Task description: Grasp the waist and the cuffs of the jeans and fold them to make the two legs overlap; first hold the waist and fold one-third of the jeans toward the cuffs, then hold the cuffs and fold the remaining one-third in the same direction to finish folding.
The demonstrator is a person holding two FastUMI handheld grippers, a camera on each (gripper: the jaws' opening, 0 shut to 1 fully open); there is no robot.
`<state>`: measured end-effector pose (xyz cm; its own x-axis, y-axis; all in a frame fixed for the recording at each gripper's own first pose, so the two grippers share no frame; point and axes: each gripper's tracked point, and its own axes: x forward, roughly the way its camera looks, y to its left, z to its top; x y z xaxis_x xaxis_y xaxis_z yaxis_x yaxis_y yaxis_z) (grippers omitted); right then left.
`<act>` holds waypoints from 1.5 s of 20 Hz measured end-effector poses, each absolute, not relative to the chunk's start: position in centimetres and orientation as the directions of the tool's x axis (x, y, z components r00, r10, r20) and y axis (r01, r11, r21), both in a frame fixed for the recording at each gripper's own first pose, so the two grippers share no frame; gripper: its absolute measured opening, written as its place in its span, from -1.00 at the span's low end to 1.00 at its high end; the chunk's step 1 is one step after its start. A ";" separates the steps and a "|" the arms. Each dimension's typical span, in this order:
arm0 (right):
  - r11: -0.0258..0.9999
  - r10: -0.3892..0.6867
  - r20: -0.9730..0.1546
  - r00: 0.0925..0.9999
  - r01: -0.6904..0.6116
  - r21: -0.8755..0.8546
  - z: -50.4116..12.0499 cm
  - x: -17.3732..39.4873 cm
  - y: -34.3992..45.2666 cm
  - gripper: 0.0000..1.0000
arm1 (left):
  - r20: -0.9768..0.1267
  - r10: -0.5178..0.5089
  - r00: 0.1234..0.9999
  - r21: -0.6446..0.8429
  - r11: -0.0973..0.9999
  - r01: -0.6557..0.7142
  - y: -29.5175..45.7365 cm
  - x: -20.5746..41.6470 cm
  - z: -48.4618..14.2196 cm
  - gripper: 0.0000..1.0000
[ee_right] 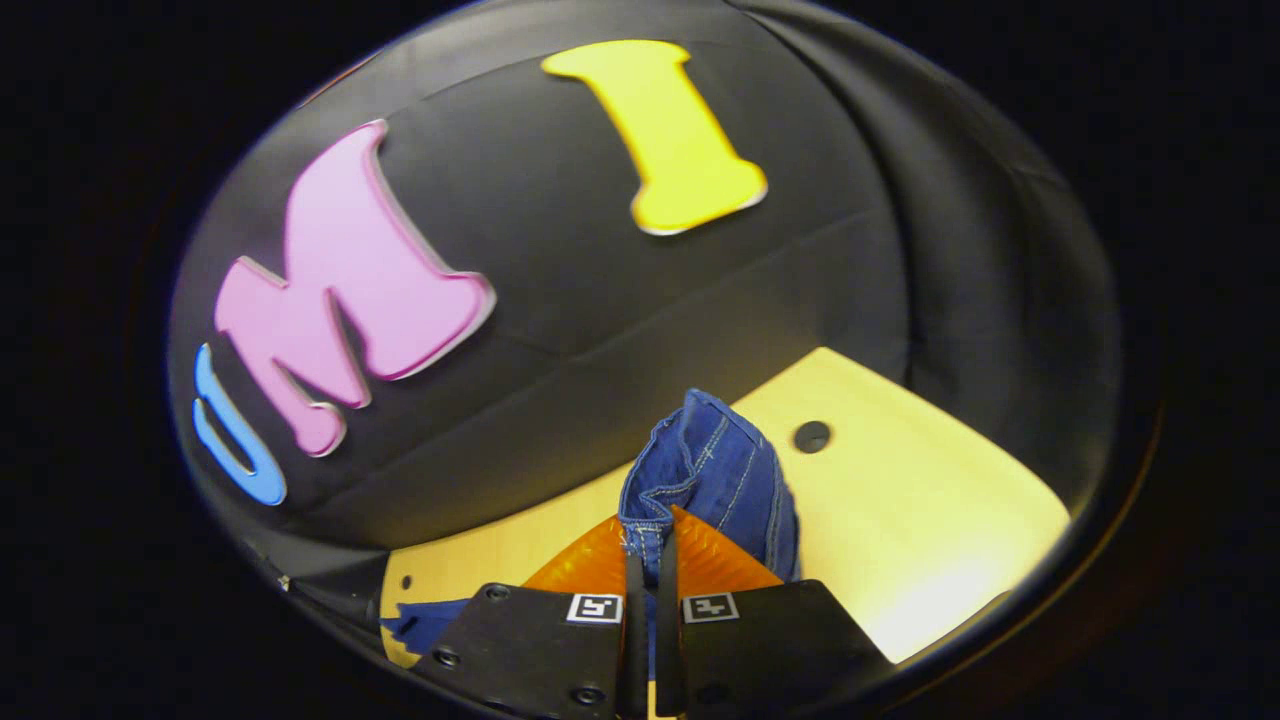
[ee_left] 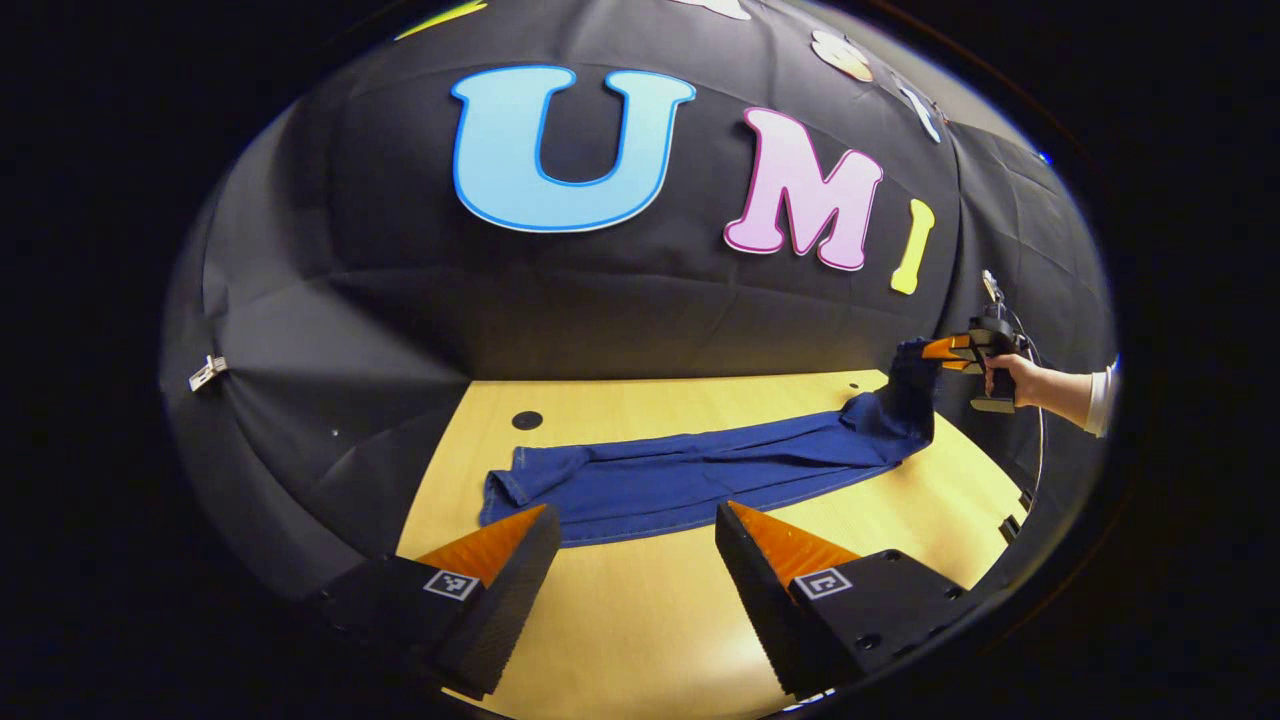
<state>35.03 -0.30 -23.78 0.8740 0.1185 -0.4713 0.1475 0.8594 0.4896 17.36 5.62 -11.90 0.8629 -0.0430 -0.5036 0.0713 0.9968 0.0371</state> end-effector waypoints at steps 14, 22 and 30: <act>0.748 0.557 -0.640 0.529 0.015 0.663 -38.1 24.8 19.2 -0.05 | -0.683 -0.066 0.728 -0.225 0.966 -0.124 8.2 19.3 -18.2 0.94; 0.704 0.665 -0.511 0.545 -0.231 0.672 -27.6 21.7 13.9 0.77 | -0.800 0.015 0.600 -0.164 0.956 -0.242 13.6 25.8 -22.4 0.94; 0.758 0.588 -0.520 0.620 -0.198 0.621 -24.5 19.1 4.7 0.76 | -0.897 0.139 0.419 -0.006 0.946 -0.325 20.6 30.6 -26.1 0.94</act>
<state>19.08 4.72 -24.52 0.6202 0.5875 -0.5198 -0.1978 0.7583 0.6212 30.62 20.56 -26.07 0.4190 0.1388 -0.8973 -0.3252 0.9456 -0.0056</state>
